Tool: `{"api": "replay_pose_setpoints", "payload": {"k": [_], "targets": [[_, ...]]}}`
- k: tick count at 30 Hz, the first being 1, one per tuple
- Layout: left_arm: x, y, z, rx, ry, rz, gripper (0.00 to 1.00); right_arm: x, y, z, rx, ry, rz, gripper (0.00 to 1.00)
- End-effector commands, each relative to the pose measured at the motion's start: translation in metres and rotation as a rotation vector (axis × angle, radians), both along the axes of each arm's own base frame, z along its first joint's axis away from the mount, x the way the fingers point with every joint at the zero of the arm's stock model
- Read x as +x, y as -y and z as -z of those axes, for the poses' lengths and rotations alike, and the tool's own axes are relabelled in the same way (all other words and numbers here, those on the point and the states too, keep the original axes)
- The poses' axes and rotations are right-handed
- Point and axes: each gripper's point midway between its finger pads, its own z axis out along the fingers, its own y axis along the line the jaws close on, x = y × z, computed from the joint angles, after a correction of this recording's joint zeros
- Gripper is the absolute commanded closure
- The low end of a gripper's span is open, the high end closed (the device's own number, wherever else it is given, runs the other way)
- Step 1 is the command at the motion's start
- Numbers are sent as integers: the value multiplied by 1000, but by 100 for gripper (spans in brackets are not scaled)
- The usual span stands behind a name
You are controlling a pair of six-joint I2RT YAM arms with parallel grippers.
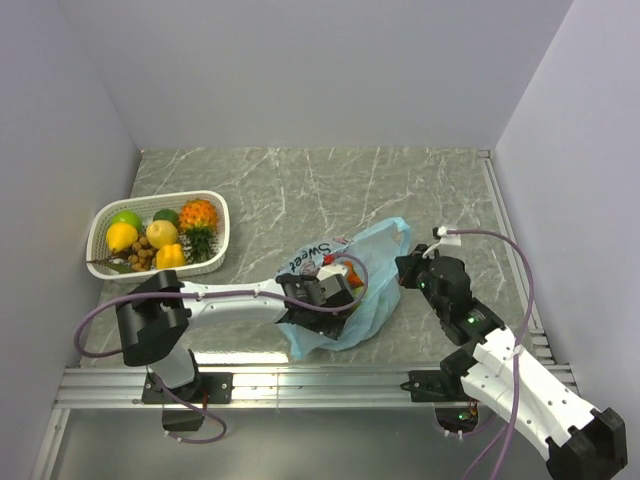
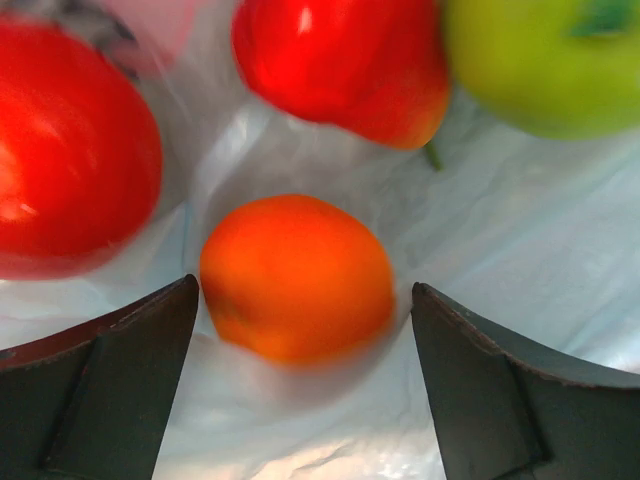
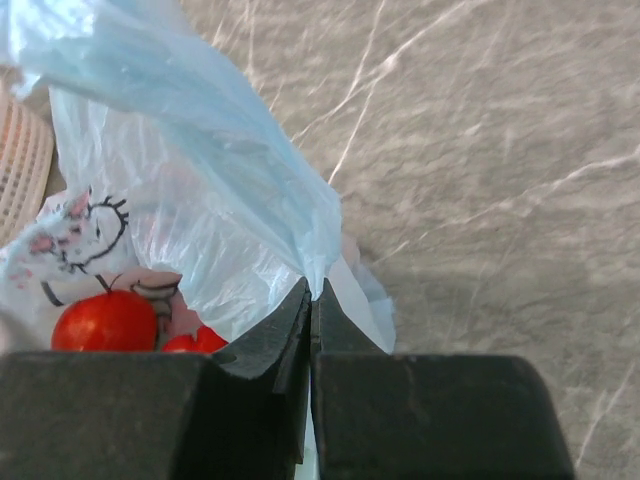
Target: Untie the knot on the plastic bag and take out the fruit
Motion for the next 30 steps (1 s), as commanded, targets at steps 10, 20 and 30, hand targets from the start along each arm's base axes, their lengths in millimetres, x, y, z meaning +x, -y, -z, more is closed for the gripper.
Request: {"api": "replay_pose_setpoints", "payload": {"k": [10, 20, 30], "targets": [[-4, -32, 33, 133, 40, -98, 12, 6, -10, -14, 29, 36, -4, 95], [88, 4, -3, -212, 260, -249, 10, 7, -4, -16, 45, 55, 41, 94], [108, -3, -14, -274, 325, -240, 5, 6, -5, -14, 70, 63, 43, 94]]}}
